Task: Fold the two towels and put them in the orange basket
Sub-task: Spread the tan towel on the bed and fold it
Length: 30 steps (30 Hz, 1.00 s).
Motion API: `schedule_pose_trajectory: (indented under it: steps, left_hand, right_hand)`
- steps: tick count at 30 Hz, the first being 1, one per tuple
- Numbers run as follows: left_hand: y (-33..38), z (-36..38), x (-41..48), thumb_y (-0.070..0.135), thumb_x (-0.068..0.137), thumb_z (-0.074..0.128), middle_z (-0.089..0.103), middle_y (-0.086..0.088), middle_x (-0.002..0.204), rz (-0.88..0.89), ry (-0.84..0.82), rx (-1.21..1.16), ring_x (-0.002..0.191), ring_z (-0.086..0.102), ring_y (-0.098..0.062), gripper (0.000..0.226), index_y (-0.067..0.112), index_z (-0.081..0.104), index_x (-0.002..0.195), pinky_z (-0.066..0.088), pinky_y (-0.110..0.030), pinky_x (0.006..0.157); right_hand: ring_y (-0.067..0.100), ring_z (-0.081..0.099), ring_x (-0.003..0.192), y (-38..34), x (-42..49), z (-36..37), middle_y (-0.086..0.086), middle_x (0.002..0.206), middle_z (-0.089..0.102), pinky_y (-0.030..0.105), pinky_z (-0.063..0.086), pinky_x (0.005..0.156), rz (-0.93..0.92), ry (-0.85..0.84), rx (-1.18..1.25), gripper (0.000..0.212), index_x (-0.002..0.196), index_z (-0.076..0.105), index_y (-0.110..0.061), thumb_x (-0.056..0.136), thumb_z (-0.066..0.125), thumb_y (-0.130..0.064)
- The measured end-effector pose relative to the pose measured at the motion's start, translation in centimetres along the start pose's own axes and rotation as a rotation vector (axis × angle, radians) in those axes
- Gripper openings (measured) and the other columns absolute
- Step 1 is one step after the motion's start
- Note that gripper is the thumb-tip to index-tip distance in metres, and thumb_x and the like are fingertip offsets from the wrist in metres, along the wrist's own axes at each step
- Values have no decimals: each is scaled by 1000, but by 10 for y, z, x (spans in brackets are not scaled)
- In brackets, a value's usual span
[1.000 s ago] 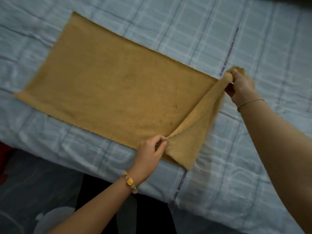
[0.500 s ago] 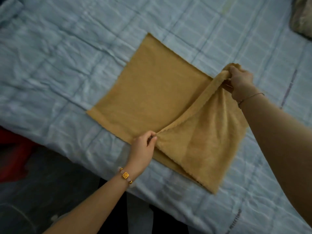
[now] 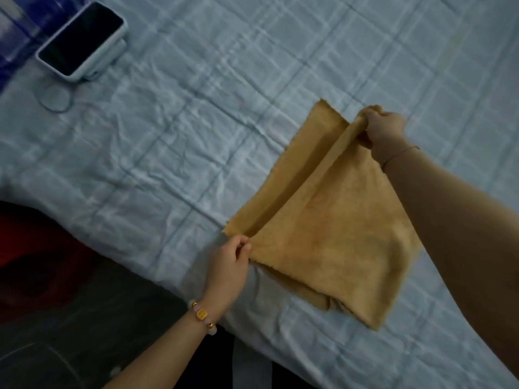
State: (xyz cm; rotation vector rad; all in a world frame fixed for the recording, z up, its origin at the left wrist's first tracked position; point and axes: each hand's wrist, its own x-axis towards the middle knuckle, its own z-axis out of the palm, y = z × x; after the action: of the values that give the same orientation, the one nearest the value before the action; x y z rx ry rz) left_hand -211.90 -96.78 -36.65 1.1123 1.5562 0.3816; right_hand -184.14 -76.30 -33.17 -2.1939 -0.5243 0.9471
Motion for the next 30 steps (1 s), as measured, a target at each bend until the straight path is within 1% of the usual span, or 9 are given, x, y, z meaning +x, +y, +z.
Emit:
schedule_pose_trajectory:
  steps: [4, 8, 11, 14, 17, 19, 23, 26, 30]
  left_hand:
    - [-5, -22, 12, 19, 94, 50, 66, -1, 80, -29, 15, -5, 79, 64, -19, 20, 32, 53, 79, 53, -41, 75]
    - [-9, -36, 25, 23, 93, 52, 65, 0, 85, -88, -8, -7, 81, 62, -17, 9, 26, 54, 85, 51, -34, 74]
    - [-9, -41, 32, 21, 92, 54, 63, 7, 77, -70, 29, 15, 73, 59, -11, 15, 28, 52, 78, 43, -19, 61]
    - [-11, -43, 36, 19, 90, 56, 58, 12, 71, -60, 70, 28, 71, 58, -11, 26, 33, 47, 70, 40, -20, 59]
    - [-11, -44, 39, 20, 90, 56, 56, 13, 69, -56, 83, 67, 68, 55, -9, 28, 33, 45, 68, 39, -20, 58]
    - [-9, -44, 38, 22, 90, 57, 56, 12, 68, -41, 101, 97, 65, 54, -5, 28, 33, 43, 68, 38, -18, 57]
    - [-7, -44, 36, 25, 86, 61, 54, 9, 72, 35, 163, 191, 66, 54, -10, 18, 26, 50, 72, 44, -30, 59]
    - [-7, -43, 35, 20, 82, 65, 51, 3, 92, 162, 246, 262, 83, 52, -15, 9, 16, 57, 83, 45, -32, 69]
    - [-5, -38, 35, 20, 85, 63, 57, -5, 103, 176, 200, 267, 97, 52, -22, 22, 11, 56, 103, 41, -32, 82]
  right_hand:
    - [22, 62, 71, -12, 5, 35, 8, 78, 59, 33, 59, 62, -32, -53, -26, 24, 69, 52, -12, 93, 48, -11]
    - [13, 60, 65, -15, 9, 63, 3, 79, 56, 19, 54, 52, 1, -178, -115, 25, 71, 42, -17, 96, 40, -11]
    - [11, 59, 63, -13, 15, 74, 2, 77, 56, 17, 53, 52, 1, -167, -157, 26, 71, 41, -17, 96, 40, -11]
    - [10, 58, 60, -15, 20, 80, 2, 77, 56, 17, 51, 48, -4, -145, -177, 26, 71, 43, -17, 96, 39, -11]
    - [9, 59, 44, -17, 25, 86, 6, 68, 65, 18, 45, 36, 47, -113, -156, 28, 70, 50, -10, 96, 42, -12]
    - [9, 59, 49, -19, 20, 90, 1, 64, 65, 20, 48, 41, 49, -137, -130, 30, 69, 51, -10, 96, 45, -21]
    - [10, 58, 63, -22, 0, 88, 2, 85, 63, 20, 50, 52, -33, -167, -68, 14, 92, 55, -16, 96, 42, -19]
    - [11, 58, 68, -9, -17, 72, 1, 87, 62, 19, 49, 54, -90, -145, -17, 26, 117, 53, -15, 93, 43, -13]
    - [10, 60, 80, 34, -52, 34, 1, 93, 63, 20, 48, 66, -183, -134, -60, 34, 123, 53, -16, 91, 45, -12]
